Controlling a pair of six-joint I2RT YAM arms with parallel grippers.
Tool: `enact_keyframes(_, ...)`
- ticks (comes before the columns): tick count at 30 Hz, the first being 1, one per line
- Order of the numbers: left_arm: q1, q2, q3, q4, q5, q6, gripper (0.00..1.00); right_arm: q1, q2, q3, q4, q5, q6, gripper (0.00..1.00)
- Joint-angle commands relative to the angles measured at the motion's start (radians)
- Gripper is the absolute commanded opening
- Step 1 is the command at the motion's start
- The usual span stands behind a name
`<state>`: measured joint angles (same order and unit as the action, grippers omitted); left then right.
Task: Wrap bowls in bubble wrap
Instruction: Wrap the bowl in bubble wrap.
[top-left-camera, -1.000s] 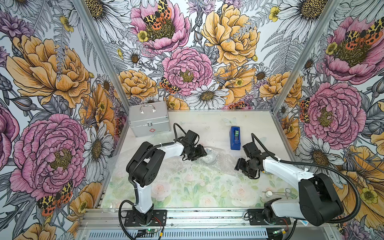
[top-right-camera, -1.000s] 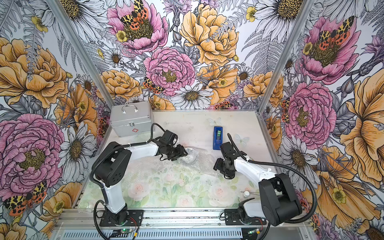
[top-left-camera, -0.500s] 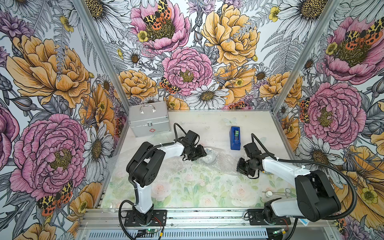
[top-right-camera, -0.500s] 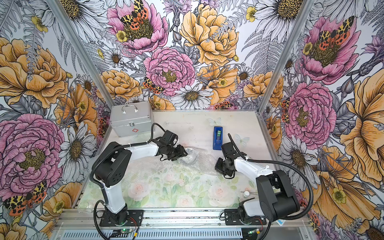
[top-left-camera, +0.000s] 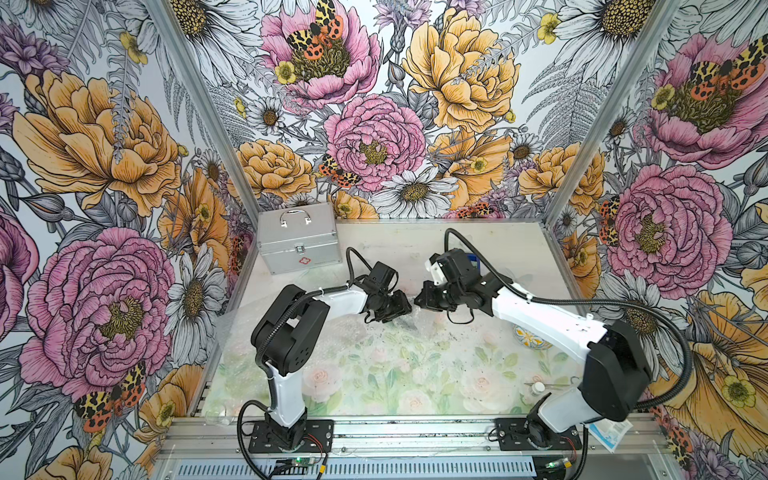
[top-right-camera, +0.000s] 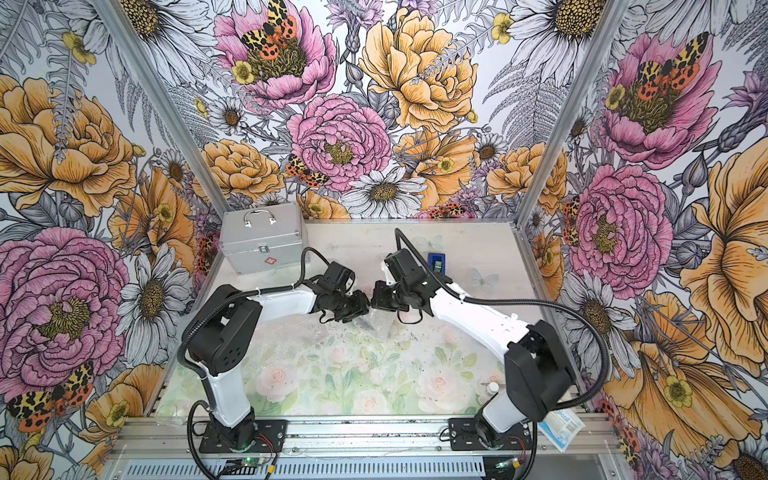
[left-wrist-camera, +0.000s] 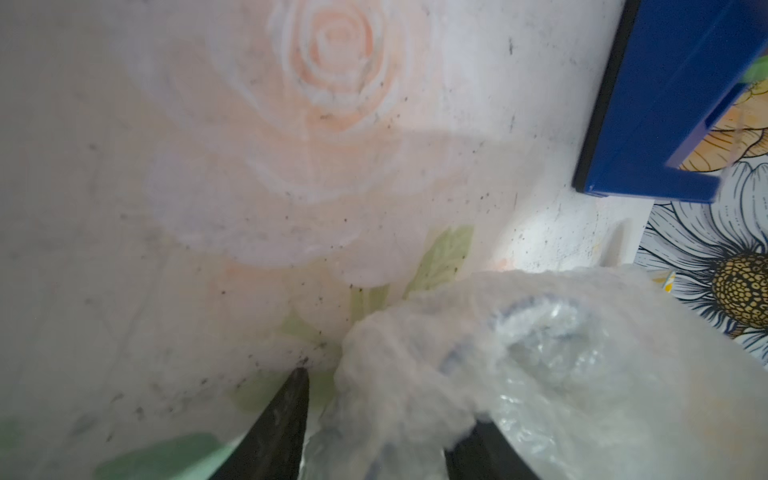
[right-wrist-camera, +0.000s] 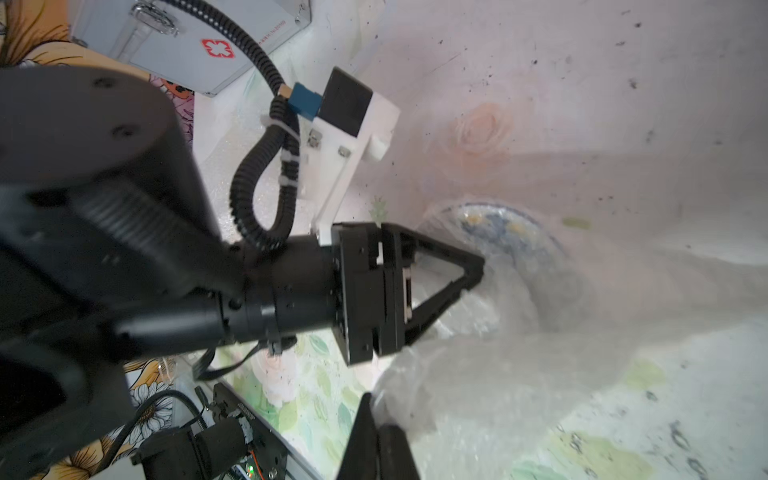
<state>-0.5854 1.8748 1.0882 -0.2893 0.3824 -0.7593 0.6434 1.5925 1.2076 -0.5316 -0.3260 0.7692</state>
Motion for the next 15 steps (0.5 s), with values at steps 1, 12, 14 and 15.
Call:
enact_keyframes(1, -0.011, -0.031, -0.047, -0.021, -0.034, -0.011, 0.53, 0.002, 0.121, 0.064, 0.002, 0.012, -0.027, 0.00)
enact_keyframes(12, 0.052, -0.233, -0.180, -0.005, -0.036, -0.037, 0.74, -0.011, 0.289, 0.130, 0.004, -0.002, 0.009, 0.00)
enact_keyframes(14, 0.034, -0.288, -0.203, -0.005, -0.037, -0.035, 0.80, -0.011, 0.288, 0.134, 0.002, -0.006, 0.011, 0.00)
enact_keyframes(15, 0.011, -0.307, -0.208, -0.007, -0.040, -0.030, 0.82, -0.011, 0.289, 0.139, 0.003, -0.009, 0.014, 0.00)
